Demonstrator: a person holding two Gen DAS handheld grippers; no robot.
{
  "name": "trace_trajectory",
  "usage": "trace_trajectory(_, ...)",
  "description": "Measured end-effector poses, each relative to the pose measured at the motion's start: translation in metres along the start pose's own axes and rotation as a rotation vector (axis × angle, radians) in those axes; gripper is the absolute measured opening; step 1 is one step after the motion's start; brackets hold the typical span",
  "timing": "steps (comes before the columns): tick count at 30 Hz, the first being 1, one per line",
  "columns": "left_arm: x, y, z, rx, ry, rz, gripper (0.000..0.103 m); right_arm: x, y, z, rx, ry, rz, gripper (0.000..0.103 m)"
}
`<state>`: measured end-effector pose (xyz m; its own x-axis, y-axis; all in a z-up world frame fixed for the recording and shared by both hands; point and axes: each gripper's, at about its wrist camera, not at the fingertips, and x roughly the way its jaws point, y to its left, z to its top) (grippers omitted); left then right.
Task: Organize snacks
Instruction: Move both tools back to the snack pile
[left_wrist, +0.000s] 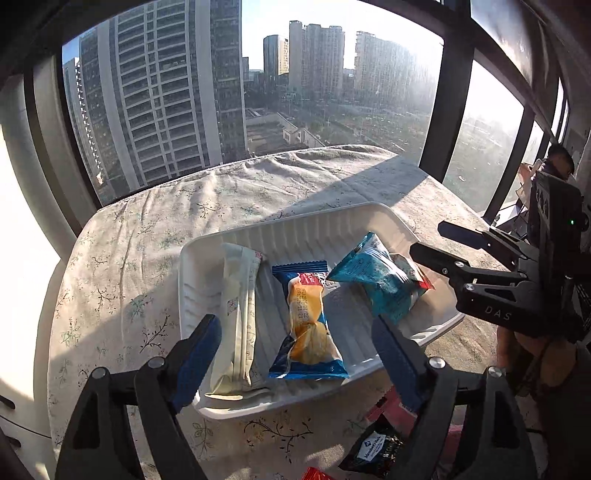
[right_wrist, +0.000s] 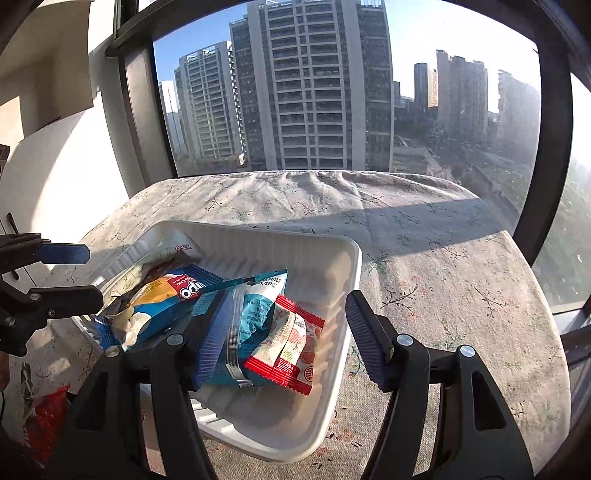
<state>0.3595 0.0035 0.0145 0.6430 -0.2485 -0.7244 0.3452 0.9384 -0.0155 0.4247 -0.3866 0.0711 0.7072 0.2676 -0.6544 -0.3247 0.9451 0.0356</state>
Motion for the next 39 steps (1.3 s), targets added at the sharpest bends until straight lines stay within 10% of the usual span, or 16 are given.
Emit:
trace_trajectory(12,-0.121,-0.004,-0.142,0.025,-0.106,-0.012,0.103,-0.057,0.022,0.013,-0.038,-0.131,0.136,0.084)
trace_trajectory(18,-0.135,-0.029,-0.192,0.153,-0.105,-0.016,0.103,-0.103,0.074,0.011,-0.177,-0.047,0.167,0.085)
trace_trajectory(26,-0.132,-0.052,-0.211,0.224,-0.091,-0.126,0.099,-0.199,0.124,-0.079,-0.363,-0.025,0.173,0.085)
trace_trajectory(31,-0.119,-0.051,-0.209,0.219,-0.025,-0.136,0.065,-0.239,0.126,-0.143,-0.312,-0.020,0.200,0.085)
trace_trajectory(39,-0.111,-0.055,-0.211,0.245,0.028,-0.123,0.063,-0.244,0.102,-0.185,-0.205,0.030,0.228,0.085)
